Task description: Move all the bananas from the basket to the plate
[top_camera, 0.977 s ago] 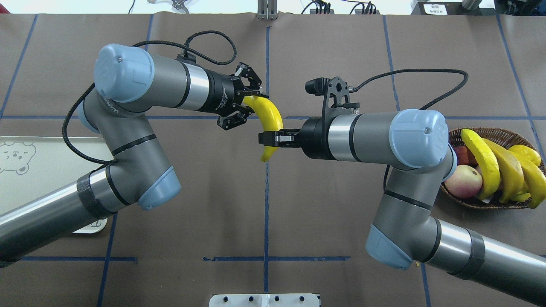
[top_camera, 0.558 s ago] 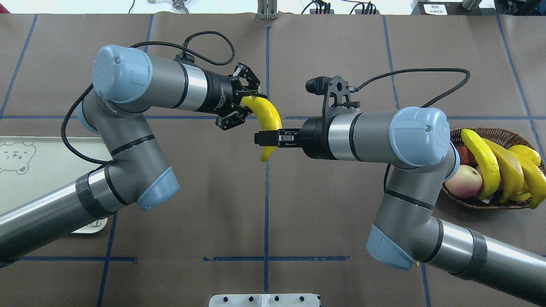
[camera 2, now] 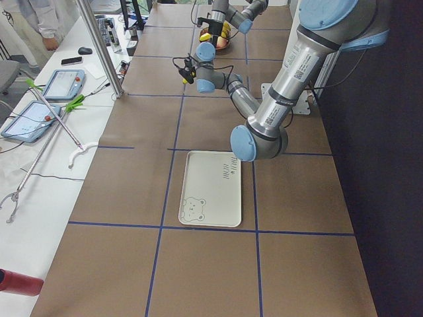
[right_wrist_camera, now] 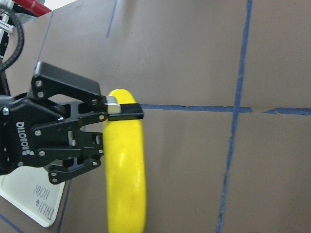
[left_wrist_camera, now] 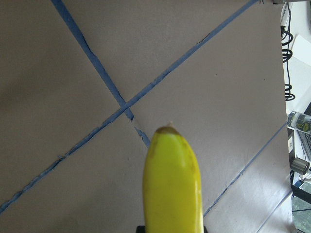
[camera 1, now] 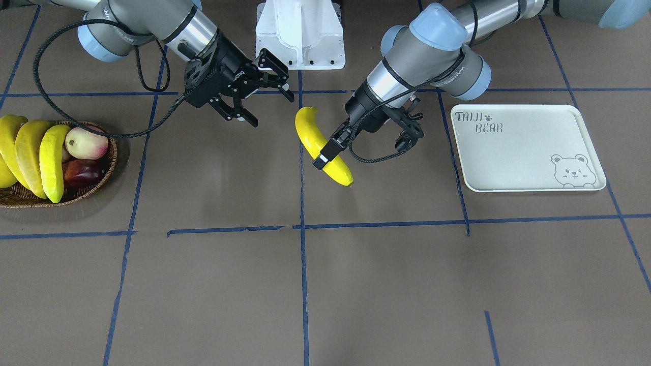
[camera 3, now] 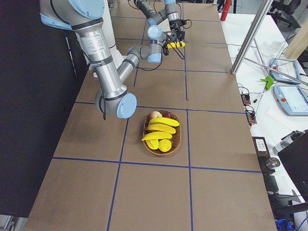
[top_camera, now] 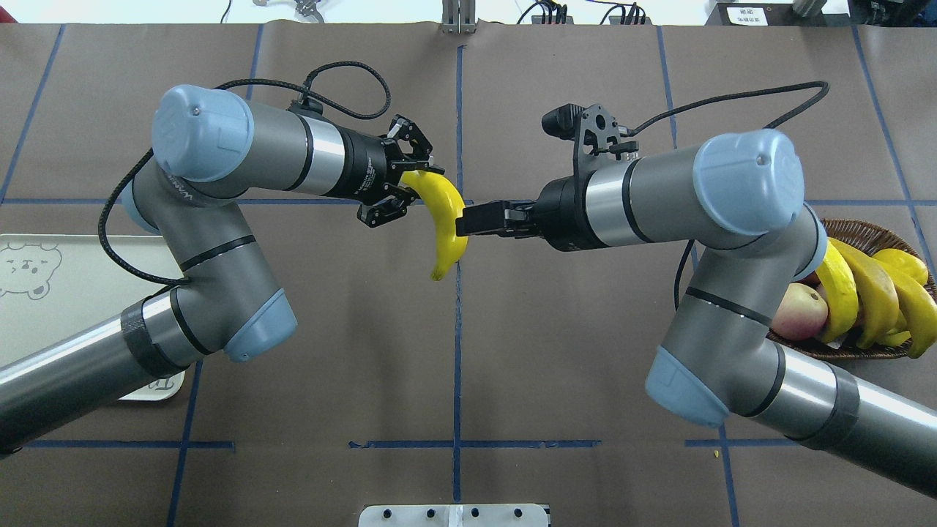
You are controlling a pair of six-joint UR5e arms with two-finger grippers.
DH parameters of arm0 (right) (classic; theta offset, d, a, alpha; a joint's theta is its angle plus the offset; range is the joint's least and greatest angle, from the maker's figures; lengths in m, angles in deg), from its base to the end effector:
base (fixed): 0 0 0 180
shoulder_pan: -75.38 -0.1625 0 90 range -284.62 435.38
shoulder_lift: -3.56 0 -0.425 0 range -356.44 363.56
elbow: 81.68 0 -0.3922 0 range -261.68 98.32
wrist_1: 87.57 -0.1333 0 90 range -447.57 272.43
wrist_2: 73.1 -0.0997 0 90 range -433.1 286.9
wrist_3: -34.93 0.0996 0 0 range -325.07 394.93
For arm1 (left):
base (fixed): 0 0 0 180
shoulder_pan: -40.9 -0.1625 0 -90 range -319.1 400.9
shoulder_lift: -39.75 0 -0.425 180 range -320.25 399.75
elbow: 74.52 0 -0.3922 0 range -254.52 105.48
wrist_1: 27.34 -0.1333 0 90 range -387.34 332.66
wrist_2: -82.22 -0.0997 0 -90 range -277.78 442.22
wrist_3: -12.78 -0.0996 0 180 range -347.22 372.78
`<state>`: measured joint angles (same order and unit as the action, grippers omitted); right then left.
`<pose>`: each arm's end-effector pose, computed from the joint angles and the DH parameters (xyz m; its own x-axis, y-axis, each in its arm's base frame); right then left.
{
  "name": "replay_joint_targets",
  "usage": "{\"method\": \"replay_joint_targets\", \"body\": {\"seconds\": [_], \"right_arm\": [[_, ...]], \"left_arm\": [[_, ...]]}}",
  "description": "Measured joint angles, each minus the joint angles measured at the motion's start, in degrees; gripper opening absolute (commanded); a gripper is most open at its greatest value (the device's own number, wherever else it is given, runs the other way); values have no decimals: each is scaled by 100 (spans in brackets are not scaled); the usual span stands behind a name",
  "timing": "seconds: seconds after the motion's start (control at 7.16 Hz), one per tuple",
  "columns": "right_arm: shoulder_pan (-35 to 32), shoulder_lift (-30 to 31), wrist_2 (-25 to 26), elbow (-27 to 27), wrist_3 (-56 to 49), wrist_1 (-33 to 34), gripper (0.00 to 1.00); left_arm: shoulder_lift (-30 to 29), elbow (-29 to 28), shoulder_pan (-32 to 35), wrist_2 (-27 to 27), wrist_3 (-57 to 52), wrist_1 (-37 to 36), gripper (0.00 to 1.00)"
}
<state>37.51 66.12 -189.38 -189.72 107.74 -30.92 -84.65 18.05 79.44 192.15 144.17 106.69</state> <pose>-0.4013 -0.4251 0.1795 0.2074 -0.1744 0.9626 -0.1531 0.9661 0.2080 0.4555 -0.4899 0.1935 -0.1214 -0.6980 -0.7057 0.3228 0.6446 -0.6930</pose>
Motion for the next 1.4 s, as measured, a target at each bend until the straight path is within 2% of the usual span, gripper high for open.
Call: {"method": "replay_joint_targets", "body": {"seconds": [0.28,0.42,0.7,0.84,1.12,1.4], "right_arm": [[-611,234,-739,-84,-63,489,99],[-876,453,-902,-114,-96,581,99],[-1286,1007,-1043,-125,-651,719,99],[-1474,1211,-1131,-135,-1169,947,99],[-1759,1394,-1247,-141,-2066,1496,99],[-1991,1586,-1261,-149,-2734,1819,99]], "left_arm": [[599,55,199,25,-672,-29,0],[979,73,287,45,-1073,-35,0],[1856,164,476,151,-2062,-46,0],[2281,200,716,409,-2619,-43,0],[3052,203,1313,973,-3797,-36,0],[3665,127,1691,1103,-4994,-36,0]]}}
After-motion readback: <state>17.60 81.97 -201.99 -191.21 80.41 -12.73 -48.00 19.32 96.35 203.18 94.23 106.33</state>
